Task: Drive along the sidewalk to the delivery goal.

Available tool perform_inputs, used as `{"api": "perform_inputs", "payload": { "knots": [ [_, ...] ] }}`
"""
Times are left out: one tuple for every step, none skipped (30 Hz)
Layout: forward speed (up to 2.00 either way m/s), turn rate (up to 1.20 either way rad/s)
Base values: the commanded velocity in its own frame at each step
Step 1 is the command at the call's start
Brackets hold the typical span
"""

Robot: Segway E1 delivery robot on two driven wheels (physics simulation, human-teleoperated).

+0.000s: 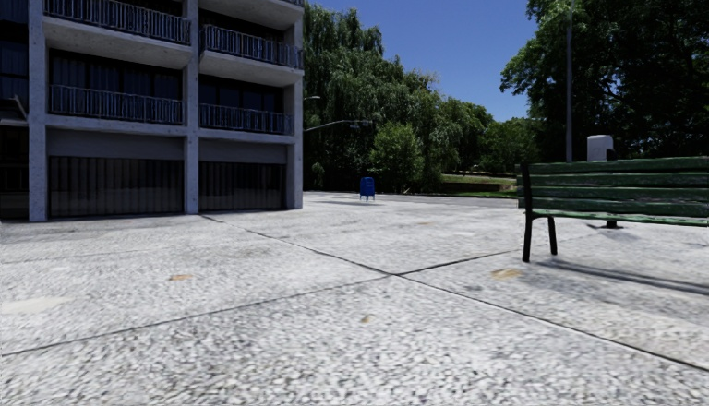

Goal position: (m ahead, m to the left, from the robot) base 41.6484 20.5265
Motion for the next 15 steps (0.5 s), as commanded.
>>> {"api": "perform_inputs", "payload": {
  "knots": [
    [2.0, 0.0],
    [2.0, 0.0],
    [2.0, 0.0],
    [2.0, 0.0],
    [2.0, 0.0],
    [2.0, 0.0],
    [2.0, 0.0],
    [2.0, 0.0],
    [2.0, 0.0],
    [2.0, 0.0],
    [2.0, 0.0],
    [2.0, 0.0],
    [2.0, 0.0],
    [2.0, 0.0],
    [2.0, 0.0]
  ]
}}
